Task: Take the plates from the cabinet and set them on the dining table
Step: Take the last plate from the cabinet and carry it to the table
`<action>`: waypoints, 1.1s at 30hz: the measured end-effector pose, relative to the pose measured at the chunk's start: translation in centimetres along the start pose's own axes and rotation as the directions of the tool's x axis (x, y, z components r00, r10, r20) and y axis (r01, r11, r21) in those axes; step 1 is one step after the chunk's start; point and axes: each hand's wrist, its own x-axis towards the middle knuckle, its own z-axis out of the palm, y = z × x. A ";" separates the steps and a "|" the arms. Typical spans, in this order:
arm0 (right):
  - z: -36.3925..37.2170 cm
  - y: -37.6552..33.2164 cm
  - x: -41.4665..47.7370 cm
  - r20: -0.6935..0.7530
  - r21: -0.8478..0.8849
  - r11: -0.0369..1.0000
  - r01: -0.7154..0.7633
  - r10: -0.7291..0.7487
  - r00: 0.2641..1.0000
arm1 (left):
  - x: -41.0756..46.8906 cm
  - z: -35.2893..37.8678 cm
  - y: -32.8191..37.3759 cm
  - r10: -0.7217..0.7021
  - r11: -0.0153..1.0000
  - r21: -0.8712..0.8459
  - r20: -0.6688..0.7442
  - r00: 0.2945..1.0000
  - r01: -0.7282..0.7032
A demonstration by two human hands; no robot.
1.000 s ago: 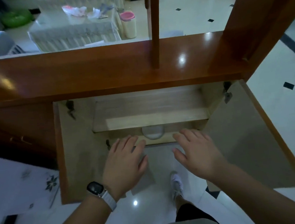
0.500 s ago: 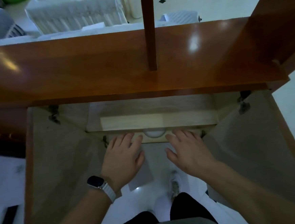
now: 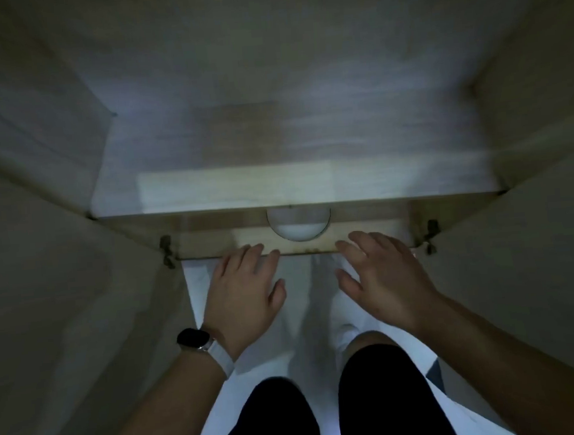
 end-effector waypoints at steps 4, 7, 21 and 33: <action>8.9 3.0 2.3 0.025 -0.048 0.999 -0.005 0.006 1.000 | 1.8 9.4 -2.5 -0.019 1.000 0.011 0.004 1.000 0.019; 14.1 5.5 4.1 0.020 -0.060 0.998 -0.036 0.037 0.999 | 3.4 15.6 -4.3 -0.026 0.999 0.031 -0.006 1.000 0.026; 28.5 12.4 12.4 0.200 0.479 0.754 -0.449 0.405 0.892 | 11.8 30.8 -8.5 -0.423 0.678 -0.593 0.170 0.890 0.435; 32.0 13.8 19.5 0.410 0.829 0.153 -0.538 0.489 0.770 | 17.7 32.9 -10.5 -0.539 0.038 -0.848 0.428 0.726 0.528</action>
